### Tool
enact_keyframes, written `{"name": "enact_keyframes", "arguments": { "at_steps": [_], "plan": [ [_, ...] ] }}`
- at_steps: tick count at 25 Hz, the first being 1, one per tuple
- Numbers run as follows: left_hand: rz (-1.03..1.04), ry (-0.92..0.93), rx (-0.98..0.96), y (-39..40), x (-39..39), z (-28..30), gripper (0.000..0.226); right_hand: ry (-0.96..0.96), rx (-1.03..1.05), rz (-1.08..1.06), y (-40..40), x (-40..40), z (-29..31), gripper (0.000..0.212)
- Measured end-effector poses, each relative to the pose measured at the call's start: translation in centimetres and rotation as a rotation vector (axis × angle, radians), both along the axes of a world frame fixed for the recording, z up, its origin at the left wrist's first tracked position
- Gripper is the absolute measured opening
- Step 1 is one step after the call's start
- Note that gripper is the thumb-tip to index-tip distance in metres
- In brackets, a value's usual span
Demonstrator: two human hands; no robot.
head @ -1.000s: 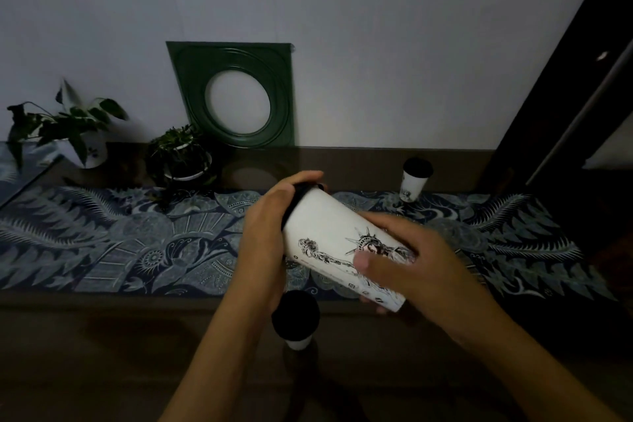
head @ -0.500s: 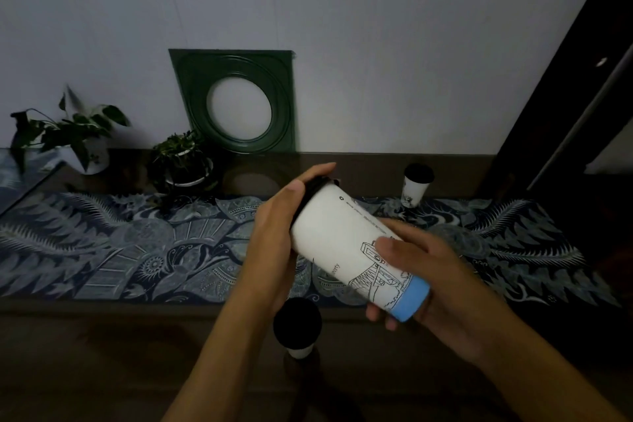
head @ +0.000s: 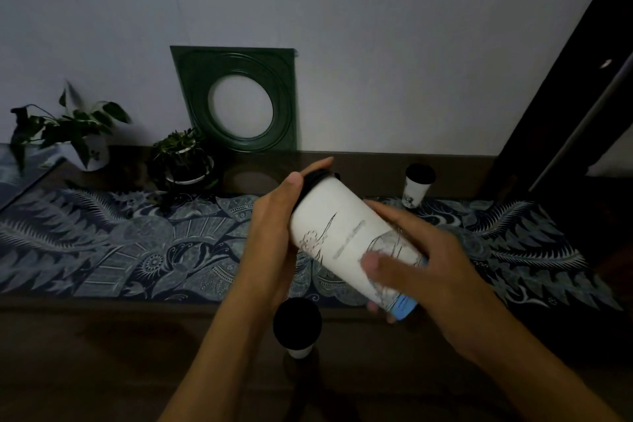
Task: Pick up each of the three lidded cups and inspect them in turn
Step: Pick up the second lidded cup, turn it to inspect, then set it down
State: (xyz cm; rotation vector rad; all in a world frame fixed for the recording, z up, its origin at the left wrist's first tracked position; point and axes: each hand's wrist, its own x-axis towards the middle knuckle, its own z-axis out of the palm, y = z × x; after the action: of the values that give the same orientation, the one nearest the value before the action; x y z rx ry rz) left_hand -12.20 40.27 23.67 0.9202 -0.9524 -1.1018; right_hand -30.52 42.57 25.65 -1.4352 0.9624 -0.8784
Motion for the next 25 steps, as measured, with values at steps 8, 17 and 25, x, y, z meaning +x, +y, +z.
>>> {"name": "enact_keyframes", "arguments": {
  "at_steps": [8, 17, 25],
  "plan": [
    [0.144, -0.004, 0.155, -0.4, -0.5, 0.3, 0.033, 0.743, -0.707, -0.08, 0.1, 0.3, -0.8, 0.077],
    [0.009, 0.039, 0.003, -0.1, 0.2, 0.1, 0.046, -0.269, 0.297, 0.056, 0.0, 0.2, 0.8, 0.045],
    [0.074, -0.051, 0.071, -0.7, 0.2, 0.6, 0.036, 0.737, -0.787, -0.12, -0.1, 0.5, -0.7, 0.081]
  ]
}}
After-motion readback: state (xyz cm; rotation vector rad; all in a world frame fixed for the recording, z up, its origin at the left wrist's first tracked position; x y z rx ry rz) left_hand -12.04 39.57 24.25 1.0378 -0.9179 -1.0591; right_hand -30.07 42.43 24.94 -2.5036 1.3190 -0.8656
